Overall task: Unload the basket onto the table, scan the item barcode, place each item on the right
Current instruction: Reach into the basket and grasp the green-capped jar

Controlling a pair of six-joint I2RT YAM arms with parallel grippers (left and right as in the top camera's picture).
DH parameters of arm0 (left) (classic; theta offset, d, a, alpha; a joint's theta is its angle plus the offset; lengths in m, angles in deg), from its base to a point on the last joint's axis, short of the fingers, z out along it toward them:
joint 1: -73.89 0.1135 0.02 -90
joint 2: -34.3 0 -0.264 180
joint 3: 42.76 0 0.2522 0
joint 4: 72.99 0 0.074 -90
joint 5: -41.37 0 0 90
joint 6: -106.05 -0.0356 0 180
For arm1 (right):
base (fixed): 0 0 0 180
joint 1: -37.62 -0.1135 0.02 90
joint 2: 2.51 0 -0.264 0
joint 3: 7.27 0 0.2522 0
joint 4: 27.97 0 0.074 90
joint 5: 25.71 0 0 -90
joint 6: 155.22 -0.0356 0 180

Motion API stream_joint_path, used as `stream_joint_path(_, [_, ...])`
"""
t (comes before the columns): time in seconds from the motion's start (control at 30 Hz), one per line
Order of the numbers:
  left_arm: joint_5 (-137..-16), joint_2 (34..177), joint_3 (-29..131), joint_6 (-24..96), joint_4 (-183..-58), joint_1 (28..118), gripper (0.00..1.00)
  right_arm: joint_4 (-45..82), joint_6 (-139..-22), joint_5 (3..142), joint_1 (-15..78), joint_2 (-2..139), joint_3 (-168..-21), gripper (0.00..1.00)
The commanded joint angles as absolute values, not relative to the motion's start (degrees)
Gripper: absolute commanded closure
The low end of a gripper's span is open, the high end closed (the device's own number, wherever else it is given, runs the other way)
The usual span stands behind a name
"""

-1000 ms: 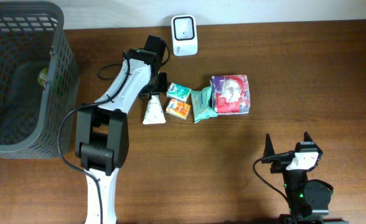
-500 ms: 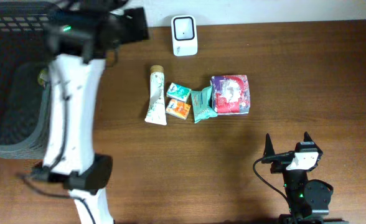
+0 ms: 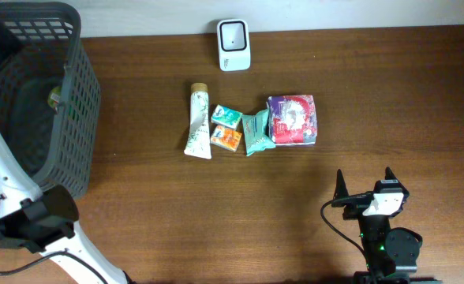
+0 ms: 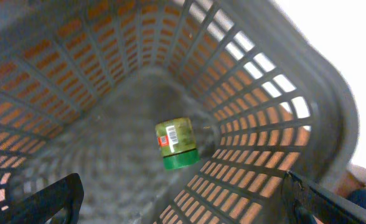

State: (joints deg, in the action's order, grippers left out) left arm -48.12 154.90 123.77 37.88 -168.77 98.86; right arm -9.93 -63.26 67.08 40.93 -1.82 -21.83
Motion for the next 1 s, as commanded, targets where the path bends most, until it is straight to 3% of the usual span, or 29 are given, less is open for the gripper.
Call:
stream_joint_path(0.0, [-50.8, 159.4, 123.7, 36.3, -169.7, 100.2, 0.01, -9.8, -63.3, 66.8, 40.6, -2.1, -21.3, 0.01])
stream_joint_path(0.23, [-50.8, 173.0, 123.7, 36.4, -171.2, 100.2, 0.01, -9.8, -63.3, 66.8, 40.6, -2.1, -21.3, 0.01])
stream_joint_path(0.67, [-54.9, 183.1, 123.6, 36.3, -171.0, 100.2, 0.01, -9.8, -63.3, 66.8, 40.6, -2.1, -21.3, 0.01])
stream_joint_path(0.73, [-54.9, 183.4, 123.7, 35.7, -171.7, 100.2, 0.21, -9.8, -63.3, 66.8, 40.6, -2.1, -21.3, 0.01])
stream_joint_path(0.8, [-54.6, 183.3, 123.7, 35.6, -174.1, 100.3, 0.3, -9.8, -63.3, 66.8, 40.6, -2.1, -21.3, 0.01])
stream_joint_path(0.97, [-54.7, 175.2, 123.7, 35.6, -178.7, 101.7, 0.39, -9.9, -63.3, 66.8, 40.6, -2.1, -21.3, 0.01])
